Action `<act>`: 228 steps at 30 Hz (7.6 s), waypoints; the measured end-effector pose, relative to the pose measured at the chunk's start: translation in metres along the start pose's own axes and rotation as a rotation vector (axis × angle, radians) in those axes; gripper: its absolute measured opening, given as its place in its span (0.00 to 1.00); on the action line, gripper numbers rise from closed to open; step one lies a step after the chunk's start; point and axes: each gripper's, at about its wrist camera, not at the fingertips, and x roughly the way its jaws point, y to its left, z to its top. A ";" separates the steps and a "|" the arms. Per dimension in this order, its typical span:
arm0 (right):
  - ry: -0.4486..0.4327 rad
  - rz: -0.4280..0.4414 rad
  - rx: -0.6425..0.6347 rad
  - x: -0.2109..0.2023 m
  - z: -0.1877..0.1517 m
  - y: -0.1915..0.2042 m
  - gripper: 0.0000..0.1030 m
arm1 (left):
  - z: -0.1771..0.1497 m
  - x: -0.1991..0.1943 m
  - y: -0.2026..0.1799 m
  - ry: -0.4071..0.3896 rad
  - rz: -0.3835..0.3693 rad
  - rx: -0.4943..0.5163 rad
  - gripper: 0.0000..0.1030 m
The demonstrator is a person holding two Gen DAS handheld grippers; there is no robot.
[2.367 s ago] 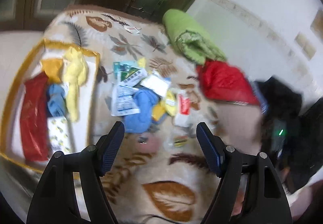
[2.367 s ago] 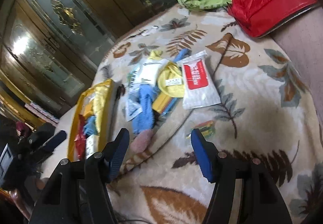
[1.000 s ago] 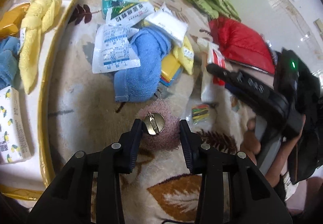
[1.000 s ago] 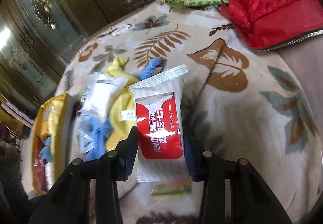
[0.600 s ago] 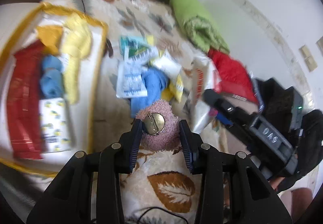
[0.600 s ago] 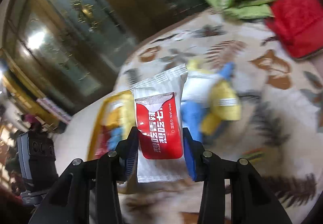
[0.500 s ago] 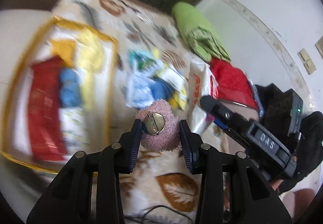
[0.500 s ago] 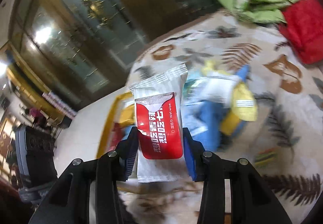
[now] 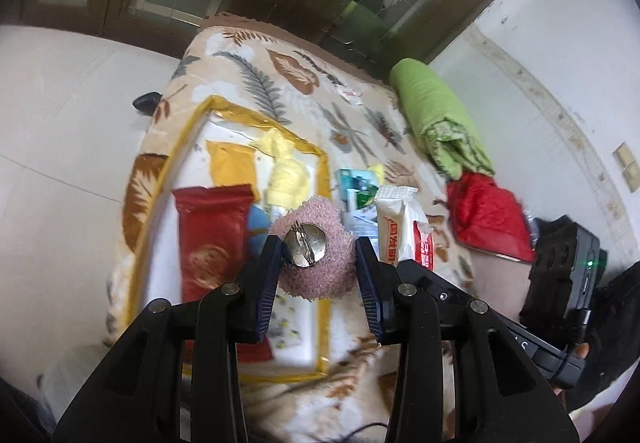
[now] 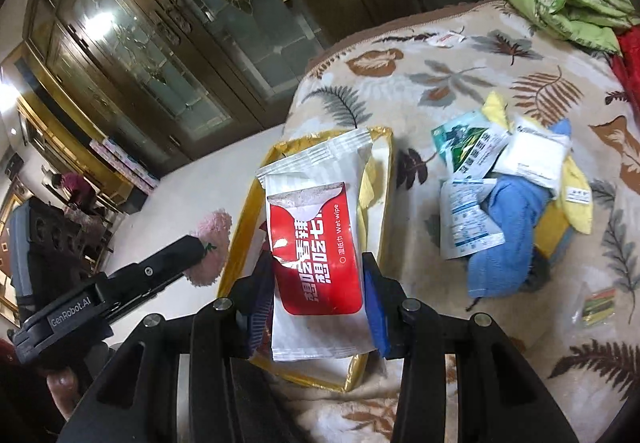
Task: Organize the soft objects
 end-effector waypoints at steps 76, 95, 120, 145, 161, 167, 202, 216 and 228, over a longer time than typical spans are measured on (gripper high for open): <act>-0.042 -0.066 0.096 -0.059 -0.034 -0.097 0.61 | -0.055 0.049 -0.092 0.054 0.076 0.121 0.73; -0.063 -0.073 0.197 -0.091 -0.056 -0.151 0.61 | -0.068 0.062 -0.126 0.033 0.092 0.180 0.73; -0.070 -0.144 0.065 -0.086 -0.006 -0.096 0.61 | -0.035 0.034 -0.119 -0.059 0.445 0.183 0.73; -0.050 -0.383 0.017 -0.052 0.021 -0.094 0.61 | -0.007 0.056 -0.110 -0.032 0.310 0.141 0.73; -0.033 -0.538 -0.109 -0.038 0.018 -0.057 0.61 | -0.001 0.043 -0.121 -0.076 0.323 0.149 0.73; -0.034 -0.554 -0.115 -0.035 0.022 -0.054 0.61 | -0.003 0.053 -0.116 -0.053 0.336 0.149 0.73; 0.025 -0.388 0.068 -0.024 0.049 -0.133 0.61 | 0.001 0.128 -0.094 0.119 0.335 0.136 0.73; 0.114 -0.249 0.238 0.026 0.068 -0.183 0.51 | -0.006 0.233 -0.122 0.357 0.338 0.255 0.68; 0.027 -0.214 0.224 0.006 0.063 -0.170 0.10 | -0.011 0.225 -0.114 0.334 0.229 0.221 0.15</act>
